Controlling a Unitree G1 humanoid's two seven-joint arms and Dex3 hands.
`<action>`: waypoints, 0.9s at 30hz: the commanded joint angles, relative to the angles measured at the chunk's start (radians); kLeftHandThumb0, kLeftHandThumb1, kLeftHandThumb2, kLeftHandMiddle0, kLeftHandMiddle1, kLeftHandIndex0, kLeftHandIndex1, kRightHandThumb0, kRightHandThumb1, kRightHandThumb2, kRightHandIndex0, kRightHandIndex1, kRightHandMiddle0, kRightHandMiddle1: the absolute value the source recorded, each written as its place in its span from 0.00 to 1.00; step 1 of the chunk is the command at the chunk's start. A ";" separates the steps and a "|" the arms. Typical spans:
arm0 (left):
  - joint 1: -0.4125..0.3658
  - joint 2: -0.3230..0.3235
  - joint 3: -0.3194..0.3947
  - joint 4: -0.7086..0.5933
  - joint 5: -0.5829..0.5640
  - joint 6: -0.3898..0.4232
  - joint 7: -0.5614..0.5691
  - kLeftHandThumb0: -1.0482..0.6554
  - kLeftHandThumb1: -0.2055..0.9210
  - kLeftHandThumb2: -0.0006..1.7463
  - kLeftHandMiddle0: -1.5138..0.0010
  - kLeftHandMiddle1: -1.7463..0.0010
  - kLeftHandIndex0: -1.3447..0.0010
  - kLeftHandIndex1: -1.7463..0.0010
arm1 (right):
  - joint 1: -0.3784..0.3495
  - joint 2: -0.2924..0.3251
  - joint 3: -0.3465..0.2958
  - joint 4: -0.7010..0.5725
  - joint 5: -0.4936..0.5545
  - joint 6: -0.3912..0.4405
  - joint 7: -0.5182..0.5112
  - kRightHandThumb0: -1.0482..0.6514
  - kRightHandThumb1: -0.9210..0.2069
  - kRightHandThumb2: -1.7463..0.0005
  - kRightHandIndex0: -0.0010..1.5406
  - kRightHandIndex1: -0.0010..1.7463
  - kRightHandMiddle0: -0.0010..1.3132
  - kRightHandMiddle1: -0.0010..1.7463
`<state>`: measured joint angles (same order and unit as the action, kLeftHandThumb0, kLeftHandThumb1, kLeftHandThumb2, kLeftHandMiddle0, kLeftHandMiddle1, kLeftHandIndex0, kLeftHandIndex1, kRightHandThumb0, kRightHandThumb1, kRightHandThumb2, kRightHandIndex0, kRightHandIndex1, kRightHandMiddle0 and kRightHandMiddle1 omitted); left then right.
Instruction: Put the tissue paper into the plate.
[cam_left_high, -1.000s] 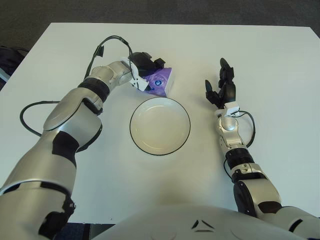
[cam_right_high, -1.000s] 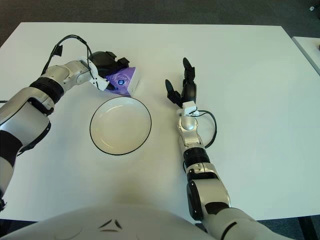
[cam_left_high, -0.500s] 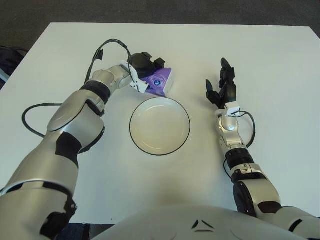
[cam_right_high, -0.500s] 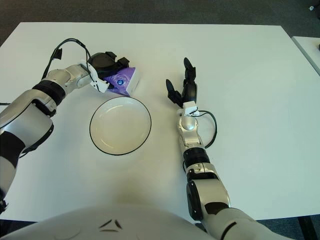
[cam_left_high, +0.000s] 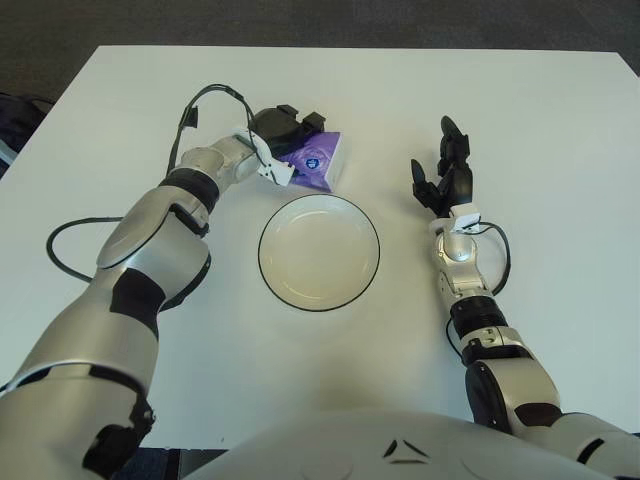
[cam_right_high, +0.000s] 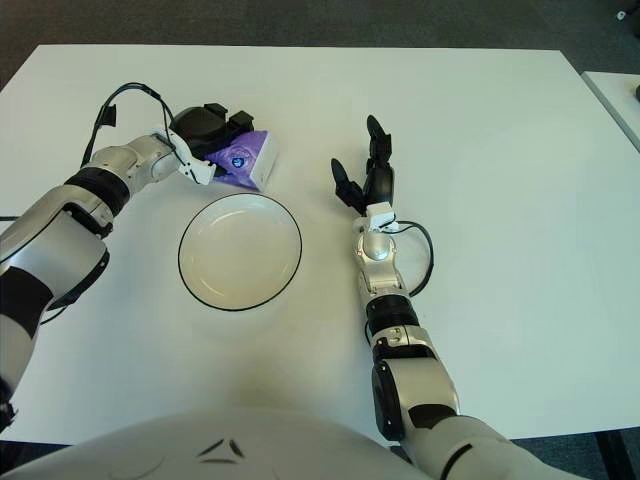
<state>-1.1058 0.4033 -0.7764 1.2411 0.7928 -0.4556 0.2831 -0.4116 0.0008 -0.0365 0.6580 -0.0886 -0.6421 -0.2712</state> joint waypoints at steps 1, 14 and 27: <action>0.130 0.021 0.038 0.036 -0.026 -0.037 -0.006 0.61 0.26 0.88 0.46 0.07 0.58 0.00 | 0.172 0.013 0.008 0.113 -0.020 0.002 -0.003 0.27 0.03 0.78 0.23 0.02 0.00 0.26; 0.159 0.054 0.265 -0.048 -0.260 -0.222 -0.120 0.61 0.27 0.89 0.48 0.03 0.59 0.00 | 0.165 0.006 0.006 0.129 -0.021 -0.002 -0.002 0.27 0.03 0.78 0.24 0.02 0.00 0.23; 0.237 0.094 0.388 -0.214 -0.366 -0.364 -0.234 0.61 0.26 0.90 0.47 0.04 0.58 0.00 | 0.157 0.004 0.001 0.136 -0.011 0.004 0.012 0.26 0.03 0.78 0.24 0.02 0.00 0.24</action>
<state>-0.9051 0.4670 -0.4267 1.0870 0.4572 -0.7696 0.0755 -0.4148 -0.0011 -0.0376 0.6584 -0.0882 -0.6412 -0.2632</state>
